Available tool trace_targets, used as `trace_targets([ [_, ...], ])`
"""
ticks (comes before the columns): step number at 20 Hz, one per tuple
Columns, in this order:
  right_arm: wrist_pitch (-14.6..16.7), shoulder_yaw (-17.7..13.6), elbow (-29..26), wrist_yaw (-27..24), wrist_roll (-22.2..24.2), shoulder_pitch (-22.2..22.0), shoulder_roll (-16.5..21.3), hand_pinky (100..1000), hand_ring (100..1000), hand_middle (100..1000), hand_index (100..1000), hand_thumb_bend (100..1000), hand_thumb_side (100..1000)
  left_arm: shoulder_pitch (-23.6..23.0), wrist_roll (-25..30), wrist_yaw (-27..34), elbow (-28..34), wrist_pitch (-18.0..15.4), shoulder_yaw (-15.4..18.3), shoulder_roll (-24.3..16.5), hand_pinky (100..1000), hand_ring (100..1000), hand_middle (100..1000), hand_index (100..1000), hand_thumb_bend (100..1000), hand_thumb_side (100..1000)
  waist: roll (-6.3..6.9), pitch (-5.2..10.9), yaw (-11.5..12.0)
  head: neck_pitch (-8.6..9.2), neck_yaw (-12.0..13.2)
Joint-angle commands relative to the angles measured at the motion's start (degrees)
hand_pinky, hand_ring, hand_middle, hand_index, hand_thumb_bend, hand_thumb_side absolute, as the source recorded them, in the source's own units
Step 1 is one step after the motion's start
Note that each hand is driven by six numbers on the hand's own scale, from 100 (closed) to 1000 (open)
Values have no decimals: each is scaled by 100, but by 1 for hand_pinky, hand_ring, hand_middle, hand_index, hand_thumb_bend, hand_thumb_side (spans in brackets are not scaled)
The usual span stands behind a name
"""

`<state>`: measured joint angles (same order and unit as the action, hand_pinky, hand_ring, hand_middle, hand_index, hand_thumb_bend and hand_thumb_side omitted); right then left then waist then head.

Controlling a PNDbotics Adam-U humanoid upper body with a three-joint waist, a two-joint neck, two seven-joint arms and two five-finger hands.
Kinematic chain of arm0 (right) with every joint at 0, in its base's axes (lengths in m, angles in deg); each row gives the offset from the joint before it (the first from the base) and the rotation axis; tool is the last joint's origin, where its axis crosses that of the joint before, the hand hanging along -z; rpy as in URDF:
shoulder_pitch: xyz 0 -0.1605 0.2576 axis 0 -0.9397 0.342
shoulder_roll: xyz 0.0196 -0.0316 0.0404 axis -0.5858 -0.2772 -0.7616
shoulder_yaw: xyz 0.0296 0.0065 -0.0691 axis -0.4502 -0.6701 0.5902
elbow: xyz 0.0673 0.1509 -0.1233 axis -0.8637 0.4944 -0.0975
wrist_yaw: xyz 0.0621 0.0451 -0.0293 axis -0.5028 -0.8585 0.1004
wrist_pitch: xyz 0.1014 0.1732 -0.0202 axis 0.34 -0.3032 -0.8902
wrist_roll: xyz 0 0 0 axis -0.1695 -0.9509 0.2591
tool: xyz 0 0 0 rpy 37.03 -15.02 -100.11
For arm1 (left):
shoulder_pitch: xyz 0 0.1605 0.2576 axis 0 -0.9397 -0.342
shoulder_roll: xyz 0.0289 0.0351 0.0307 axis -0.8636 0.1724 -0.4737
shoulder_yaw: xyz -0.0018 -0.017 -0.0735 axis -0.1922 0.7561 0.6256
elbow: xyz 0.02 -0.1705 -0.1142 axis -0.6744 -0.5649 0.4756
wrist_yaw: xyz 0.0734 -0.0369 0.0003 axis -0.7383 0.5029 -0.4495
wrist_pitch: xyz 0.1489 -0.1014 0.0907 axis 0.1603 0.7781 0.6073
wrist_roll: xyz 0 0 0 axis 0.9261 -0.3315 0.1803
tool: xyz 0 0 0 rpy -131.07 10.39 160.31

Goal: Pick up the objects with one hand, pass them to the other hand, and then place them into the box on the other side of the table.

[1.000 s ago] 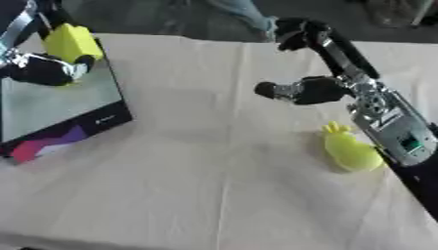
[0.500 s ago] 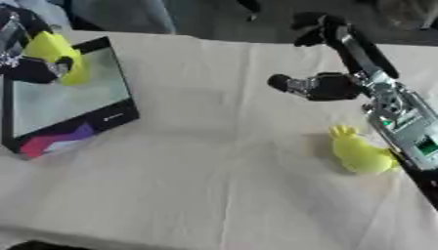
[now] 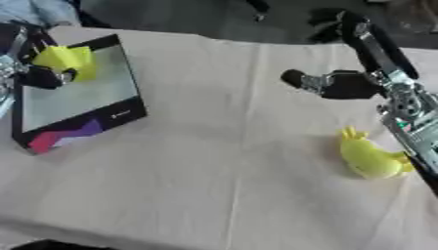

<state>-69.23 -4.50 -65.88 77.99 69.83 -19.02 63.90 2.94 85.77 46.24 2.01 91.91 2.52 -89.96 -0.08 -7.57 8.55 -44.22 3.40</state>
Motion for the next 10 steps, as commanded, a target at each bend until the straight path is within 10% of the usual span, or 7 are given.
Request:
trace_targets([
  [1, -15, -53, -114, -26, -6, 39, 173, 762, 686, 746, 851, 702, 413, 97, -61, -141, -69, 30, 112, -131, 798, 638, 568, 695, 648, 383, -51, 91, -2, 10, 51],
  [5, -10, -46, -122, -24, 0, 43, 175, 763, 687, 746, 851, 702, 411, 93, -368, -405, -114, 240, 162, -105, 813, 711, 665, 745, 798, 578, -53, 89, 1, 10, 45],
  [10, -26, -59, -139, -32, -12, 50, 190, 762, 686, 745, 850, 701, 410, 89, -411, -368, -114, 290, 176, -106, 820, 735, 709, 775, 800, 589, -60, 92, 6, 10, 28],
])
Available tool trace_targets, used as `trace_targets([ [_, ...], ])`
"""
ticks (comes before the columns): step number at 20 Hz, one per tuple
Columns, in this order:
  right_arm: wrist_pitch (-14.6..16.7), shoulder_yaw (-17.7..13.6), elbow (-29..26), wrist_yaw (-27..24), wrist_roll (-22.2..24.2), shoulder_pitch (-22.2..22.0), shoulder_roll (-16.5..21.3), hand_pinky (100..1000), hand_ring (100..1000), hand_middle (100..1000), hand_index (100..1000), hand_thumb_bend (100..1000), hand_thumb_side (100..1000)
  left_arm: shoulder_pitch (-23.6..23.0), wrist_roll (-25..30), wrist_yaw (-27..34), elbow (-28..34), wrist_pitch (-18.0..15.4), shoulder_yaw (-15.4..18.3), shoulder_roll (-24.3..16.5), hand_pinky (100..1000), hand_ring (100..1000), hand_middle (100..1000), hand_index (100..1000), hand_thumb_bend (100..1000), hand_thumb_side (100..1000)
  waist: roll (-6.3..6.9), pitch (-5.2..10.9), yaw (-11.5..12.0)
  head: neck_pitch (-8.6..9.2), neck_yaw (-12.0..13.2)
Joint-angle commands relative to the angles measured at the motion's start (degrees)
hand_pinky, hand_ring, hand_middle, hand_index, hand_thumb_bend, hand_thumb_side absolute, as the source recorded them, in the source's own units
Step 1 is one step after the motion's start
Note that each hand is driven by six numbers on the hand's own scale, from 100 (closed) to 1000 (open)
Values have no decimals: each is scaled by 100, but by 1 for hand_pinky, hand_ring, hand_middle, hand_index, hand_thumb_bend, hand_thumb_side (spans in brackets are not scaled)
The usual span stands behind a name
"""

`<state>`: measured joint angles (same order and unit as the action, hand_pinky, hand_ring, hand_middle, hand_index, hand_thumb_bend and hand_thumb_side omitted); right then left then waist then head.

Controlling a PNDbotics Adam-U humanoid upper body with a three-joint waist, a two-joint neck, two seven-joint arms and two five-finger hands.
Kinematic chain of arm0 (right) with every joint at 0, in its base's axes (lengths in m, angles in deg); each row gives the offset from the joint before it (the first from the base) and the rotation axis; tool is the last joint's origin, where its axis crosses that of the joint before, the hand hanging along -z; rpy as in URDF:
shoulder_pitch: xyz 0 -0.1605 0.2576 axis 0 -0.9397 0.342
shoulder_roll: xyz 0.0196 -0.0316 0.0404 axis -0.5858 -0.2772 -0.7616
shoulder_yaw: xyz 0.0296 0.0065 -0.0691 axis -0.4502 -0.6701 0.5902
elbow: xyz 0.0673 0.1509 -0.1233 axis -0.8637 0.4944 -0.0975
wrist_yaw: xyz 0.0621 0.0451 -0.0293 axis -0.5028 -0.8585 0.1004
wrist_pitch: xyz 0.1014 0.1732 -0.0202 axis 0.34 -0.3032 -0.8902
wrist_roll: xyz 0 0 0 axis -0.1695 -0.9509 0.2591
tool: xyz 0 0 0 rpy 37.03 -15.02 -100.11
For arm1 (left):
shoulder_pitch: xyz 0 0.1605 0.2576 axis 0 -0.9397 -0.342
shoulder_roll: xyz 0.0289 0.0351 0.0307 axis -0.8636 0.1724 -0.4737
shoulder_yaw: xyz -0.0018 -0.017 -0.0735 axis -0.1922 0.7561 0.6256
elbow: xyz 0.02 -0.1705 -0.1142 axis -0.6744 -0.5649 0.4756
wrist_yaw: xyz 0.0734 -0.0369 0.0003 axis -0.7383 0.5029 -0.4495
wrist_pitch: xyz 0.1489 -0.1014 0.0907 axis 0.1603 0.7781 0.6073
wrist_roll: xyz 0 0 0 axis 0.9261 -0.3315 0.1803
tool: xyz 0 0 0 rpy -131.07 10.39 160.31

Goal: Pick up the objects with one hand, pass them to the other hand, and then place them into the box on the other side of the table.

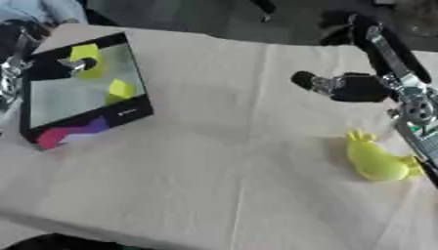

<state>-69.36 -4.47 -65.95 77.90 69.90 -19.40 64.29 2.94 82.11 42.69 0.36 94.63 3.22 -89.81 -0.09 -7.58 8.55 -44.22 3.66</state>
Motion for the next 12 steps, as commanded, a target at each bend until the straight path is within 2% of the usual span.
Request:
trace_targets([
  [1, -16, -66, -136, -26, -23, 89, 153, 762, 685, 744, 849, 700, 409, 87, -50, -3, 60, 21, 107, -124, 819, 726, 697, 768, 788, 580, -60, 93, 7, 10, 0],
  [3, -26, -81, -146, -27, -38, 85, 158, 761, 684, 743, 847, 699, 409, 81, -79, 21, 101, 31, 117, -128, 818, 710, 673, 755, 768, 564, -60, 94, 10, 10, -69],
  [7, -145, -124, -196, -46, -50, 98, 239, 760, 681, 738, 840, 676, 412, 59, -233, 252, 462, 19, 149, -142, 821, 674, 628, 734, 683, 505, -84, 99, 3, 10, -521],
  [9, -340, -135, -244, -96, 1, 115, 313, 758, 678, 736, 835, 666, 417, 41, -318, 417, 697, 11, 137, -154, 822, 667, 621, 731, 661, 488, -98, 103, -6, 10, -687],
  [12, -827, -153, -391, -262, 233, 132, 477, 759, 679, 734, 834, 657, 430, 3, -400, 681, 1052, -22, 109, -177, 823, 660, 615, 728, 623, 464, -117, 108, -23, 10, -853],
])
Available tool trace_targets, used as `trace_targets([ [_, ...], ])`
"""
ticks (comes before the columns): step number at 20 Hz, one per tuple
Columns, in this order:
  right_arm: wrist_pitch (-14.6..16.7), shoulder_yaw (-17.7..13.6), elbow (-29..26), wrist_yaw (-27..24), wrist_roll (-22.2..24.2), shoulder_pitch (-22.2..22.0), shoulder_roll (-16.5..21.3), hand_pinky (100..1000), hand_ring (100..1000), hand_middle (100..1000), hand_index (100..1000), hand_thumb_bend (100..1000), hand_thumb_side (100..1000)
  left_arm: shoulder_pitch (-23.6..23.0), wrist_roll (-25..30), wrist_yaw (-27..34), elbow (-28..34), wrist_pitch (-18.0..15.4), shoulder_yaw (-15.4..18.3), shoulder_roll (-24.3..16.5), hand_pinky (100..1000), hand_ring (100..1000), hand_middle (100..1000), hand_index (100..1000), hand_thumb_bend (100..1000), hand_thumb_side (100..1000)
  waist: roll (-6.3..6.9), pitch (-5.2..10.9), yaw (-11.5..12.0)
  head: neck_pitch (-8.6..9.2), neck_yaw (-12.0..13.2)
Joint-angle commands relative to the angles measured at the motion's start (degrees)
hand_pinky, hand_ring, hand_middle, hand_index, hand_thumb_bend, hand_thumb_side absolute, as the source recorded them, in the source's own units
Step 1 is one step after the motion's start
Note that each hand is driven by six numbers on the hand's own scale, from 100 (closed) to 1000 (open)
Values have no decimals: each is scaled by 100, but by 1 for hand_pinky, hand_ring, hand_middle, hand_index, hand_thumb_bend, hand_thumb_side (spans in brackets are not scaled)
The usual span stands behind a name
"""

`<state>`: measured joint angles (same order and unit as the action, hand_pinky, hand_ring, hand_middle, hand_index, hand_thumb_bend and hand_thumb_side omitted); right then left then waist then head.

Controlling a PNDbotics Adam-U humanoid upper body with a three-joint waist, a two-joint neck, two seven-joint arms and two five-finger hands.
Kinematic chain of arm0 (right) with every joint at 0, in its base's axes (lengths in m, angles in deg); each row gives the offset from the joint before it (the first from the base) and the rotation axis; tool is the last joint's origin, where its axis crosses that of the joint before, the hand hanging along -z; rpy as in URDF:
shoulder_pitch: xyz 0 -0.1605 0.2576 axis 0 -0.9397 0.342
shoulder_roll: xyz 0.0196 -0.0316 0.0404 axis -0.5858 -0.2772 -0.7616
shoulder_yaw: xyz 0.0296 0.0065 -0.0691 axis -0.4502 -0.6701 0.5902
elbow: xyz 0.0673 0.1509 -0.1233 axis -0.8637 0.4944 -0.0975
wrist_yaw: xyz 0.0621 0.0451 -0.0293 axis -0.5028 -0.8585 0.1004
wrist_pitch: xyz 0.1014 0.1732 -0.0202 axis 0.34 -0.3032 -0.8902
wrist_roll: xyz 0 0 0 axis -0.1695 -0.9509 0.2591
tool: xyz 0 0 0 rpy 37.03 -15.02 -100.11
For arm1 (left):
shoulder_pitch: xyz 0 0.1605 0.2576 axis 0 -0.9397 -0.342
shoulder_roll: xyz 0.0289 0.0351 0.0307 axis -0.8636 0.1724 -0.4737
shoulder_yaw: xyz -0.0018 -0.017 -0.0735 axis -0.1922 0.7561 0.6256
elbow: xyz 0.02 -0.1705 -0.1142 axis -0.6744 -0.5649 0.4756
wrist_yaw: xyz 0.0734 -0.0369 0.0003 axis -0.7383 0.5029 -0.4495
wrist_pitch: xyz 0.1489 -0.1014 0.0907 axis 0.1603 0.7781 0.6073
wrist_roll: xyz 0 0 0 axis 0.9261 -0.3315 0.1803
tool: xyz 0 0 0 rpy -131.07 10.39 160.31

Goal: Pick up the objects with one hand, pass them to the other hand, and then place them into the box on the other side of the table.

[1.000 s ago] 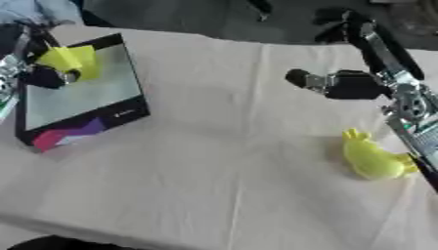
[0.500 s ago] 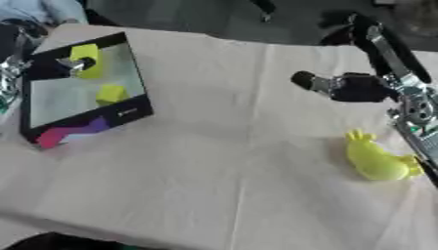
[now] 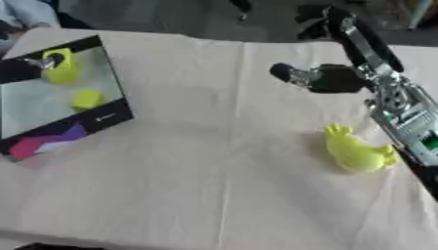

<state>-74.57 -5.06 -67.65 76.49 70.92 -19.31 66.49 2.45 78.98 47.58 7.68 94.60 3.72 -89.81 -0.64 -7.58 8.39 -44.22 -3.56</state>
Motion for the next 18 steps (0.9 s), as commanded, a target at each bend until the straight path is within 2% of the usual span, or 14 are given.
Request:
trace_targets([
  [1, -423, -109, -290, -158, 194, 124, 288, 759, 679, 734, 834, 657, 430, 39, -105, 256, 383, -16, 54, -187, 823, 660, 615, 728, 623, 464, -63, 108, -11, 10, -148],
  [2, -608, -110, -333, -179, 294, 97, 411, 771, 691, 740, 831, 640, 441, 22, -121, 393, 522, -87, 46, -168, 823, 652, 622, 722, 560, 446, -78, 112, -29, 10, -192],
  [5, -1204, -169, -721, -180, 726, 1, 822, 783, 704, 746, 832, 631, 434, -104, -258, 1004, 948, -331, 45, -167, 825, 639, 616, 718, 527, 444, -106, 115, -70, 10, -278],
  [8, -1557, -256, -1139, -166, 1147, -133, 1164, 798, 718, 750, 803, 630, 434, -198, -434, 1440, 1206, -490, 48, -162, 829, 632, 610, 714, 506, 439, -123, 113, -100, 10, -324],
  [12, -1668, -387, -1557, -82, 1639, -361, 1564, 810, 729, 753, 807, 625, 426, -280, -645, 1737, 1325, -595, 53, -180, 831, 630, 608, 709, 491, 431, -139, 108, -131, 10, -369],
  [18, -1541, -558, -1635, -240, 1934, -850, 2144, 827, 752, 758, 822, 620, 406, -362, -845, 1929, 1462, -651, 98, -150, 834, 625, 602, 706, 479, 435, -173, 91, -141, 10, -408],
])
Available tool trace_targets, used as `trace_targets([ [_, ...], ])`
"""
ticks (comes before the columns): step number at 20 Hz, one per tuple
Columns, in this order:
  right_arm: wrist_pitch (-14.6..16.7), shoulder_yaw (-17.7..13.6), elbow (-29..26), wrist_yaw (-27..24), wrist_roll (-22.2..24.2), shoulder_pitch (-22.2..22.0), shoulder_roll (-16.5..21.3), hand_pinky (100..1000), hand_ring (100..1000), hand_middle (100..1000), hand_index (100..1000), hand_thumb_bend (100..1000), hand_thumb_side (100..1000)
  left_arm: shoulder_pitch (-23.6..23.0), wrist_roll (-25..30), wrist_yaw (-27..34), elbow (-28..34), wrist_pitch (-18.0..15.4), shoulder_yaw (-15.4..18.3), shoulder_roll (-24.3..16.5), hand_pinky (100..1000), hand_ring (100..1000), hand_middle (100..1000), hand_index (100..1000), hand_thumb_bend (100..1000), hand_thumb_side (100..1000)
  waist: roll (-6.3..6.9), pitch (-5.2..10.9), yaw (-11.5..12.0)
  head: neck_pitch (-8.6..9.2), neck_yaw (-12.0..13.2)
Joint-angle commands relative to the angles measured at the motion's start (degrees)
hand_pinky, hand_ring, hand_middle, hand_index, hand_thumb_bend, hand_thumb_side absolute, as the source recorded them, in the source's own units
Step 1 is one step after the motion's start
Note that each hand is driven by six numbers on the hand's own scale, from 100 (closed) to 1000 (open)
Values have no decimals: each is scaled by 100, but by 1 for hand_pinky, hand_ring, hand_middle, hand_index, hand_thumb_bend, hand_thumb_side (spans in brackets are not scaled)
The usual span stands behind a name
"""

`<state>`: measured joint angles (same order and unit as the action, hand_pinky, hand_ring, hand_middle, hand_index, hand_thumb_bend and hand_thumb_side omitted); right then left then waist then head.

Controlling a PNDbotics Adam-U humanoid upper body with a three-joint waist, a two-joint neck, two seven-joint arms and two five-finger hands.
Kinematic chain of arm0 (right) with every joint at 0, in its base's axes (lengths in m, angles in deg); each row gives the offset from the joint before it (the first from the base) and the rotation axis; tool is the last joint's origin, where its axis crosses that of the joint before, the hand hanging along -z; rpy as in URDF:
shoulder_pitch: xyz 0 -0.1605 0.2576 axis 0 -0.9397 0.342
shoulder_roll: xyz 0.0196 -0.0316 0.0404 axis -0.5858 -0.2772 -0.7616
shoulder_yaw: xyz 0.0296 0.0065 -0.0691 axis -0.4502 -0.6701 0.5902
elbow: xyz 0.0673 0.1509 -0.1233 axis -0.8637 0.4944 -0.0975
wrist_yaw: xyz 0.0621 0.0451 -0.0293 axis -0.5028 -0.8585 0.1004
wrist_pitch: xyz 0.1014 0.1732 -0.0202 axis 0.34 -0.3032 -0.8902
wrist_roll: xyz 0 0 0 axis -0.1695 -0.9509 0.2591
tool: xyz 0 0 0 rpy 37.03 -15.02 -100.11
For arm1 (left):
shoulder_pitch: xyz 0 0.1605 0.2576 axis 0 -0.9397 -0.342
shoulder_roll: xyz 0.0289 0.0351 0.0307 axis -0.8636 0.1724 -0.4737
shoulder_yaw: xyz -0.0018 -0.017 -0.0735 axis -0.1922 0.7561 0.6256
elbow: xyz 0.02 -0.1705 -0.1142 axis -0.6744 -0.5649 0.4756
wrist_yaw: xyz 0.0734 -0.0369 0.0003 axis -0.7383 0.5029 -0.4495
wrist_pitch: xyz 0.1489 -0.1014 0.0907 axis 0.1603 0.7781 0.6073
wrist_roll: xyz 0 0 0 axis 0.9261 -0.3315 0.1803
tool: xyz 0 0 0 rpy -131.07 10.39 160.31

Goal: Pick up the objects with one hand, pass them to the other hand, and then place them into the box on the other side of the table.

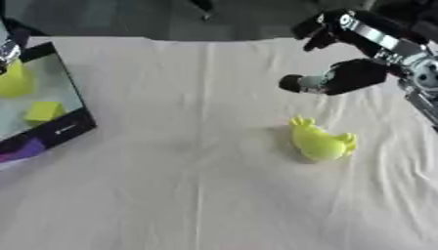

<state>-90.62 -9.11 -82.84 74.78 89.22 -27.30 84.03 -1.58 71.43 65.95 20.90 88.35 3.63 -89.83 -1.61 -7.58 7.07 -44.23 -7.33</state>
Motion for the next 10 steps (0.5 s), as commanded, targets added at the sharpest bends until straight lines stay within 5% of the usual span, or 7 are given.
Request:
trace_targets([
  [1, 102, -180, -116, -75, 136, -143, 469, 829, 754, 758, 823, 619, 403, 25, -113, 115, 159, -30, 114, -143, 834, 624, 602, 706, 479, 435, -83, 89, -13, 11, -33],
  [10, 148, -186, -117, 281, 388, -868, 733, 855, 770, 757, 824, 560, 301, -8, -154, 169, 187, -25, 115, -131, 836, 626, 601, 704, 478, 437, -106, 67, -31, 11, -110],
])
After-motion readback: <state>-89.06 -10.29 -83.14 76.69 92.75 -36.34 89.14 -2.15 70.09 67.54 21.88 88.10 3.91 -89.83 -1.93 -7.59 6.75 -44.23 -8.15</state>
